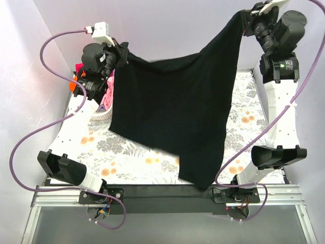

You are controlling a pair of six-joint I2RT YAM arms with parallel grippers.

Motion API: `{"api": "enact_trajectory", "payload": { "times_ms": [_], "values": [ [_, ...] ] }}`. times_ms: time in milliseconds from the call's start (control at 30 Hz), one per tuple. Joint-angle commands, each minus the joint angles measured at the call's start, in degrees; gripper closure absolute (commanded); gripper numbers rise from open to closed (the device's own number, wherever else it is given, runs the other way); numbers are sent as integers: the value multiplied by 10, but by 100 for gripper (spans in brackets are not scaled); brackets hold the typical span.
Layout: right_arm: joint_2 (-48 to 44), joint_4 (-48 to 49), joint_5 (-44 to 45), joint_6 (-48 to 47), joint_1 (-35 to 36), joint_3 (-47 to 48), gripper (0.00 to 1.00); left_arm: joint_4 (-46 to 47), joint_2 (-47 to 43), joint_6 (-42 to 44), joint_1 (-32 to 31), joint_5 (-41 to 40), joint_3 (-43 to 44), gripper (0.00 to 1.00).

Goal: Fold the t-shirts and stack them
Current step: Flatten the tshirt out

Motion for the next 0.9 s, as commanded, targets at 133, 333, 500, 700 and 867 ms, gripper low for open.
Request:
{"api": "enact_trajectory", "payload": {
  "times_ms": [133, 333, 500, 700, 867],
  "values": [
    [-118, 87, -4, -4, 0, 17, 99, 53, -104, 13, 3, 67, 30, 100],
    [-219, 90, -19, -17, -1, -50, 99, 45, -176, -8, 4, 120, -7, 100],
    [-299, 89, -38, -19, 0, -76, 99, 33, -244, -25, 4, 154, -29, 100],
    [-342, 84, -42, -24, 0, -59, 99, 20, -300, -45, 4, 188, -16, 100],
    [-332, 82, -23, -33, -1, -31, 99, 19, -315, -51, 4, 193, -24, 100]
  ]
}}
